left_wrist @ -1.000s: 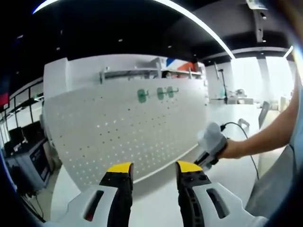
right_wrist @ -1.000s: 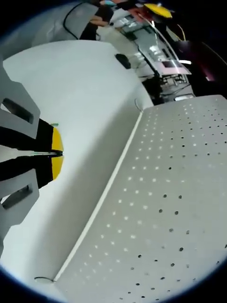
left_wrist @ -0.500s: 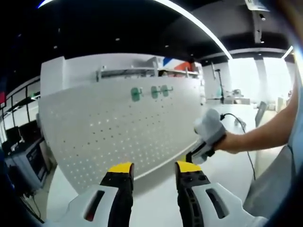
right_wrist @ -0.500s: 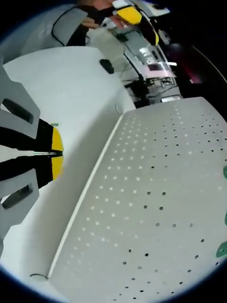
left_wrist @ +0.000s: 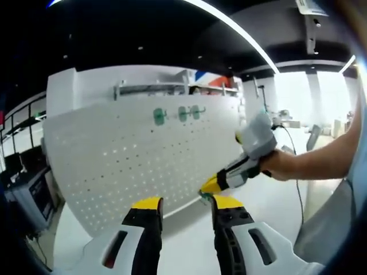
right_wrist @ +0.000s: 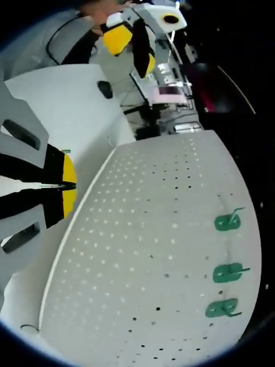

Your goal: Insert the hook assembly into the mounting plate slot until the hook locks in place.

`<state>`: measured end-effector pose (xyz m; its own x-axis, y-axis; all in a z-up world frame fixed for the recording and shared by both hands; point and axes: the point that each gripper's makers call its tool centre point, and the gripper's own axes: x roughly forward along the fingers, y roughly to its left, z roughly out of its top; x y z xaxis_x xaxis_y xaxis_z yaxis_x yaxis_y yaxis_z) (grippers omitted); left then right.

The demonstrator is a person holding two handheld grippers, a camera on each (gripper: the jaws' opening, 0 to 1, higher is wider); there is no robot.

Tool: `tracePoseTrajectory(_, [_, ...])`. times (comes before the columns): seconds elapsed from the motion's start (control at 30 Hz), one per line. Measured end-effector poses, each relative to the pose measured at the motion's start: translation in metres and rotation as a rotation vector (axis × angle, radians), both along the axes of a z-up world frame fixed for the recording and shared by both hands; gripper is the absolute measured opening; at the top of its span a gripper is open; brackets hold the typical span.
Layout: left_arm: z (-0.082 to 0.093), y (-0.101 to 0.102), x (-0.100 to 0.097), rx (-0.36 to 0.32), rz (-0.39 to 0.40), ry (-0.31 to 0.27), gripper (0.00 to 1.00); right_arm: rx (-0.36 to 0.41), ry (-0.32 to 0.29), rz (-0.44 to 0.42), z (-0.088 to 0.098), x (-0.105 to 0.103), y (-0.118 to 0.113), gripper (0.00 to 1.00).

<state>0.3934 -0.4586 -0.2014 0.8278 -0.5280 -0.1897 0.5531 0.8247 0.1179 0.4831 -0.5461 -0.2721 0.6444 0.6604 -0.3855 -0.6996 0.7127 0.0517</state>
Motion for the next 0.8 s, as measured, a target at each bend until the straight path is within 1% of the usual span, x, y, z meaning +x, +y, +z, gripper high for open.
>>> tracePoseTrajectory(0.3, [0.0, -0.009, 0.002, -0.009, -0.011, 0.007, 0.32, 0.061, -0.058, 0.022, 0.031, -0.007, 0.01, 0.0])
tracePoseTrajectory(0.5, [0.002, -0.014, 0.006, -0.02, -0.012, 0.005, 0.31, 0.084, -0.102, 0.044, 0.049, -0.014, 0.016, 0.0])
tracePoseTrajectory(0.6, [0.005, -0.016, 0.008, -0.037, -0.014, 0.004, 0.31, 0.108, -0.137, 0.056, 0.061, -0.016, 0.017, 0.0])
tracePoseTrajectory(0.8, [0.016, -0.021, 0.012, -0.074, -0.02, -0.008, 0.3, 0.159, -0.21, 0.091, 0.086, -0.025, 0.022, 0.0])
